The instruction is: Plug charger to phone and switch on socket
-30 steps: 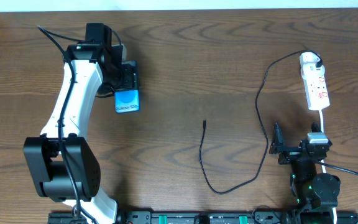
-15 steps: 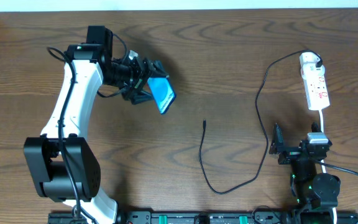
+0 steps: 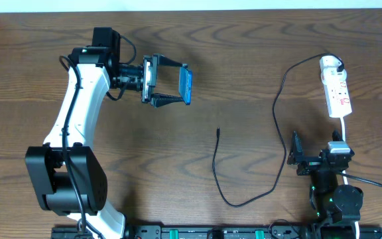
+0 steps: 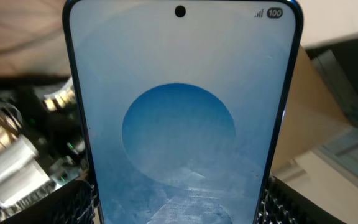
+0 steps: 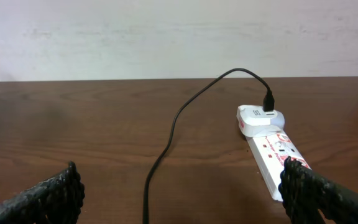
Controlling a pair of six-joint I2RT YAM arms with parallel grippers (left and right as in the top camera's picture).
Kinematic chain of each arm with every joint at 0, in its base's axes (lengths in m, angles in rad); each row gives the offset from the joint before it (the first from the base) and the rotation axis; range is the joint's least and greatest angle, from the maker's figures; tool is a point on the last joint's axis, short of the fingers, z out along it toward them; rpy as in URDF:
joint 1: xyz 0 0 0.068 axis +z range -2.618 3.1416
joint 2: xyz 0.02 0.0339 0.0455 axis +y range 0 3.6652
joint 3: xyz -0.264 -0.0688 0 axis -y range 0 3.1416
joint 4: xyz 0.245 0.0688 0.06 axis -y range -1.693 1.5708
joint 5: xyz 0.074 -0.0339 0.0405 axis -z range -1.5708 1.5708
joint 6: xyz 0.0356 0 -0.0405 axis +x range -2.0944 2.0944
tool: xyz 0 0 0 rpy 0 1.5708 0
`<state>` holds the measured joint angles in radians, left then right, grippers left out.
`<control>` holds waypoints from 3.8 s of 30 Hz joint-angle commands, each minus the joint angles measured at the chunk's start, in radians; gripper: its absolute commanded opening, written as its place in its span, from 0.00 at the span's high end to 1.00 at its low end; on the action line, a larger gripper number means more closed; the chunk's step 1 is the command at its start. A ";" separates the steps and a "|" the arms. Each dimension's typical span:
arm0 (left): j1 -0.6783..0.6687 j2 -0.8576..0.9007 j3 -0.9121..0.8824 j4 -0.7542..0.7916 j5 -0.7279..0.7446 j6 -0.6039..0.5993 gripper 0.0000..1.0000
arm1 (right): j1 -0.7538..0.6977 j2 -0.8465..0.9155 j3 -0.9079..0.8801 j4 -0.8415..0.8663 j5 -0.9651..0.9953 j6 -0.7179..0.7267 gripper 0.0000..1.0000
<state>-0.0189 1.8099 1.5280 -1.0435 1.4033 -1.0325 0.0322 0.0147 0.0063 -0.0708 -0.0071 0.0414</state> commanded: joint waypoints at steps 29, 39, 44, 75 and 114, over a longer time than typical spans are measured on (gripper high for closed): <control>0.000 -0.020 0.008 -0.003 0.133 -0.073 0.93 | 0.009 -0.009 -0.001 -0.005 0.004 0.006 0.01; 0.000 -0.020 0.008 -0.003 0.130 -0.073 0.93 | 0.009 -0.009 -0.001 -0.005 0.004 0.006 0.01; 0.000 -0.020 0.008 -0.003 0.130 -0.073 0.93 | 0.009 -0.009 -0.001 -0.005 0.004 0.006 0.01; 0.000 -0.020 0.008 -0.003 0.129 -0.072 0.93 | 0.009 -0.009 -0.001 -0.005 0.004 0.006 0.01; 0.000 -0.020 0.008 0.001 -0.870 -0.123 0.92 | 0.009 -0.009 -0.001 -0.005 0.004 0.006 0.01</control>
<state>-0.0189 1.8099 1.5280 -1.0409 0.5781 -1.1198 0.0322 0.0143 0.0063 -0.0704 -0.0071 0.0414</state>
